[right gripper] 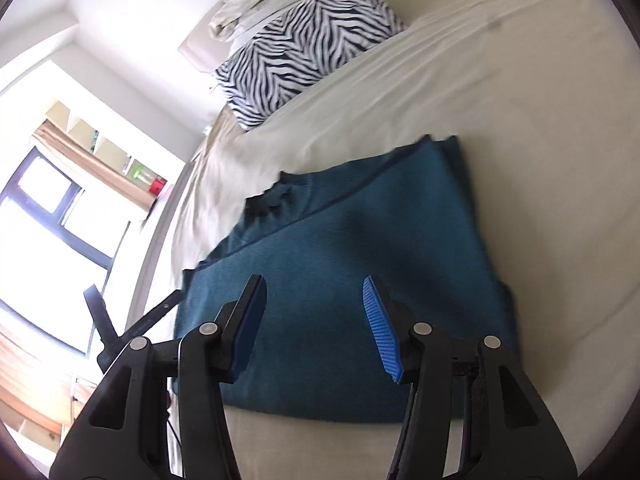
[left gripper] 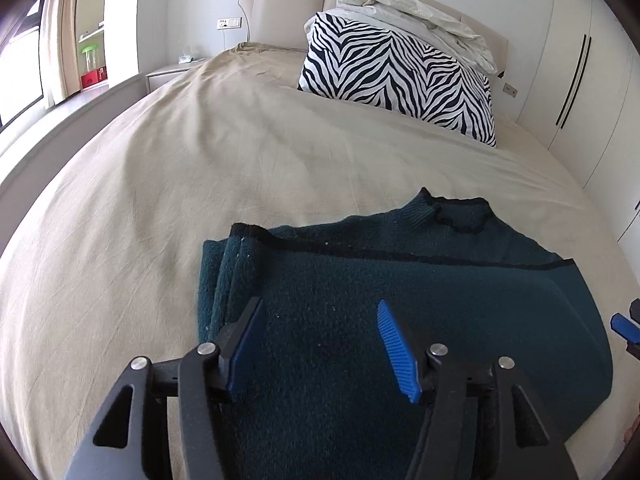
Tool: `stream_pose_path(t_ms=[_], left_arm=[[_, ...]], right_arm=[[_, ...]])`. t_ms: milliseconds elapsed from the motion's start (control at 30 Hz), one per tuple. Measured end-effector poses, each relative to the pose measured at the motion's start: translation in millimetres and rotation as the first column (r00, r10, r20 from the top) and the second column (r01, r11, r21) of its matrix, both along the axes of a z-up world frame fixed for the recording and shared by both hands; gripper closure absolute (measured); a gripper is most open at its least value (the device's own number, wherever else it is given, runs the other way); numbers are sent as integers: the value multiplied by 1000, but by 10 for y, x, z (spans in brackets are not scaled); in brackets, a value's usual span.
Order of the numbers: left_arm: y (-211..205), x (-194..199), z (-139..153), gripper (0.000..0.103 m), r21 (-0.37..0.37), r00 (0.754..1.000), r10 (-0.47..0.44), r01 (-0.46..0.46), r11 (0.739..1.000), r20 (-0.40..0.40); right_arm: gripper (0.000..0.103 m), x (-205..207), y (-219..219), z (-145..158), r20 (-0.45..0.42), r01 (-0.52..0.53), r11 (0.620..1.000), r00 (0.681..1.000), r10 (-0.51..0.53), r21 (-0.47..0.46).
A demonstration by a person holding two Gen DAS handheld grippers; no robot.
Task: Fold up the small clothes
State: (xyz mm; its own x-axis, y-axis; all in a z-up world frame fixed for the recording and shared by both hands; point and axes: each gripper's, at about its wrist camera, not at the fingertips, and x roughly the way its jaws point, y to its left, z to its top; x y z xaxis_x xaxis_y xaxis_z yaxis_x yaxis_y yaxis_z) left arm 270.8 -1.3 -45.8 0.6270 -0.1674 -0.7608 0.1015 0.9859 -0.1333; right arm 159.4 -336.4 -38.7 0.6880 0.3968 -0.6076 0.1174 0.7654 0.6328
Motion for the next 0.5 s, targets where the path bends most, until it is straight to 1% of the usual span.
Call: stream_pose_path(t_ms=[33, 67, 100, 133, 200, 233, 300, 333, 367, 400, 433, 467, 500], left_arm=[[18, 83, -133, 39, -12, 999, 2, -2, 1000, -43], [53, 128, -269, 36, -31, 998, 2, -5, 999, -69], [82, 108, -330, 35, -47, 999, 0, -2, 999, -33], [72, 64, -364, 34, -40, 1000, -6, 6, 999, 4], [-21, 23, -385, 34, 22, 1000, -8, 7, 1000, 29], [-58, 24, -399, 33, 47, 999, -9, 8, 999, 31], [-54, 38, -417, 33, 42, 999, -11, 10, 999, 30], [-33, 39, -421, 33, 29, 999, -13, 12, 1000, 29], [-17, 38, -422, 33, 20, 999, -16, 16, 1000, 31], [-18, 31, -422, 33, 20, 999, -19, 18, 1000, 34], [-22, 30, -423, 32, 23, 999, -20, 19, 1000, 35], [-25, 32, -423, 32, 24, 999, -20, 20, 1000, 36], [-24, 32, -422, 32, 22, 999, -20, 19, 1000, 37]], right_arm=[[53, 181, 152, -18, 11, -43, 999, 999, 43, 21], [53, 349, 340, -48, 12, -77, 996, 997, 77, 38], [53, 515, 509, -88, 6, -102, 993, 995, 101, 55], [53, 674, 670, -142, 2, -129, 988, 992, 129, 79], [53, 962, 948, -298, -5, -178, 973, 984, 180, 147], [53, 1086, 1052, -399, -20, -180, 969, 982, 186, 172], [53, 1272, 1223, -606, -52, -173, 964, 981, 187, 202], [58, 1337, 1242, -697, -67, -160, 968, 982, 175, 194], [71, 1375, 1212, -774, -69, -140, 972, 985, 155, 186], [76, 1378, 1140, -823, -62, -121, 971, 989, 136, 207], [79, 1366, 1029, -871, -54, -102, 961, 991, 120, 258], [80, 1330, 898, -903, -42, -81, 949, 994, 98, 305], [80, 1278, 745, -903, -30, -49, 947, 998, 61, 316]])
